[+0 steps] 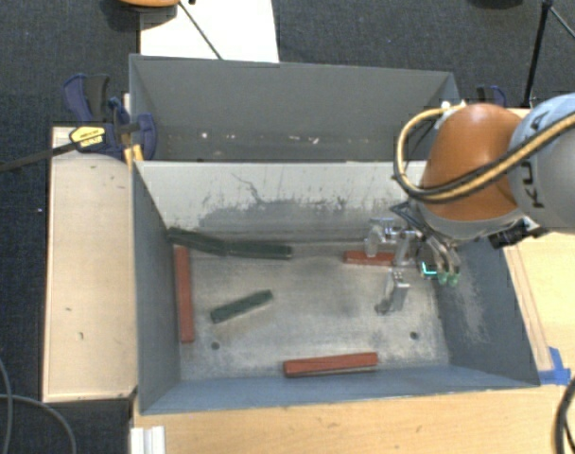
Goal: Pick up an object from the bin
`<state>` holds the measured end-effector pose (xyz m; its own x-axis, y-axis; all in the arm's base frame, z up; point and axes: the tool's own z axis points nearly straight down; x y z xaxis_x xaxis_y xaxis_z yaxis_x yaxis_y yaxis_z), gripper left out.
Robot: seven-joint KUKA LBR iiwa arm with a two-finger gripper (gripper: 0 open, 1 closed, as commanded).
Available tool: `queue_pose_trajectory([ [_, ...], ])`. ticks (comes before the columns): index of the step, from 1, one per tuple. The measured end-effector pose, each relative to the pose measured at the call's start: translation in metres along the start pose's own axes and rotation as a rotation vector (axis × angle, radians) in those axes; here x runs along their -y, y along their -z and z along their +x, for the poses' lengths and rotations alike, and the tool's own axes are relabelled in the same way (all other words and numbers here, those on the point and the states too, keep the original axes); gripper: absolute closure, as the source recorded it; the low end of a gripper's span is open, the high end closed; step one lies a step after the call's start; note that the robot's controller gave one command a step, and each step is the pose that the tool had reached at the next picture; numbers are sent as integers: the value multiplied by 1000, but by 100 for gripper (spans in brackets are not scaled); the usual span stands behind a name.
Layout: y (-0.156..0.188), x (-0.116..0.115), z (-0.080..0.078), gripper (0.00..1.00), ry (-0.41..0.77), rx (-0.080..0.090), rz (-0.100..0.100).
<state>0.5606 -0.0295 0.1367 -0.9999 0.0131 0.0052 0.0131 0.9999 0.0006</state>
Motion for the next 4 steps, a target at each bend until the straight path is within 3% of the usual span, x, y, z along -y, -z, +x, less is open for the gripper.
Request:
queue_pose_trajectory([
  [1,4,0,-2,0,1,8,0],
  [2,-51,-7,-26,0,3,13,0],
  [3,-66,10,-25,0,-147,5,-2],
  [4,-65,47,-20,0,-250,8,-1],
])
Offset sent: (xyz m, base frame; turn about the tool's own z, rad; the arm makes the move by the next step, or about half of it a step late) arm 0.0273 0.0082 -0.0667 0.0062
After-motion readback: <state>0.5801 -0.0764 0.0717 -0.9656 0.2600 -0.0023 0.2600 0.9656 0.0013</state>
